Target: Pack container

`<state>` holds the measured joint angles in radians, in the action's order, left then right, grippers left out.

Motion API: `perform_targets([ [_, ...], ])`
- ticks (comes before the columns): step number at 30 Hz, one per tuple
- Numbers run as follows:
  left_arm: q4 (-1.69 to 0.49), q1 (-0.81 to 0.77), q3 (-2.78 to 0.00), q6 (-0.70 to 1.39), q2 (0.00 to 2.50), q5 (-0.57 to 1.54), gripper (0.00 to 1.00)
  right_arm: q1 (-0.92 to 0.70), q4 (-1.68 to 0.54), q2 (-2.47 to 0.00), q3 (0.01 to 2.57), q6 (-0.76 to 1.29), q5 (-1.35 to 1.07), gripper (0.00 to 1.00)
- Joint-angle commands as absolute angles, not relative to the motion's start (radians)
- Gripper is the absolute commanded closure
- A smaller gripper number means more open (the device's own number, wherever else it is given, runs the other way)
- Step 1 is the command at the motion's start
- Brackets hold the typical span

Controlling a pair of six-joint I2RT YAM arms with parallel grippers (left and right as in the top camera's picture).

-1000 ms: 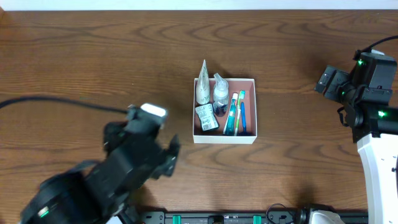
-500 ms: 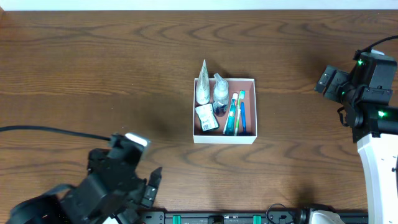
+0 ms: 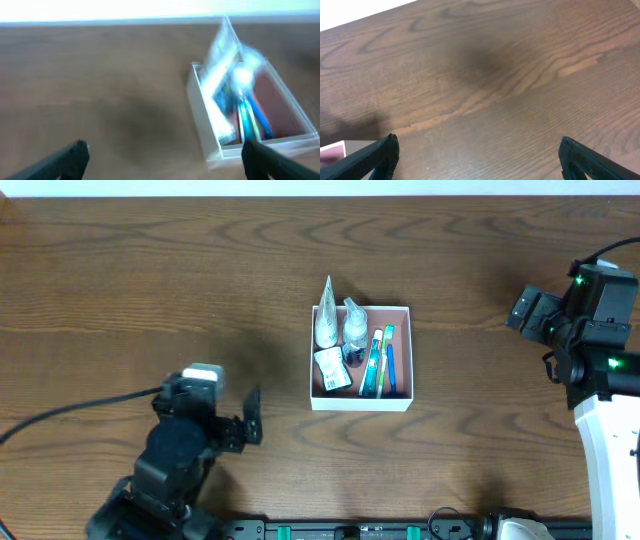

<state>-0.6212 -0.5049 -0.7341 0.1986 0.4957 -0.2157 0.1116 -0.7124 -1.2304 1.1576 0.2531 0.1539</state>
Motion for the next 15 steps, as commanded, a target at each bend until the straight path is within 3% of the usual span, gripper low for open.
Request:
perform_targets([
  [1,-0.453,-0.388,-0.566,0.168,0.405,-0.164,0.02,0.118,-0.712,-1.230,1.167,0.265,0.161,0.01],
  [8,-0.129,-0.237,-0.286,0.168,0.243,-0.046,0.02,0.118,-0.712,-1.230,1.167,0.265,0.161,0.01],
  [15,0.021,-0.153,-0.121,0.147,0.093,-0.026,0.02,0.118,-0.712,-1.230,1.167,0.265,0.161,0.01],
])
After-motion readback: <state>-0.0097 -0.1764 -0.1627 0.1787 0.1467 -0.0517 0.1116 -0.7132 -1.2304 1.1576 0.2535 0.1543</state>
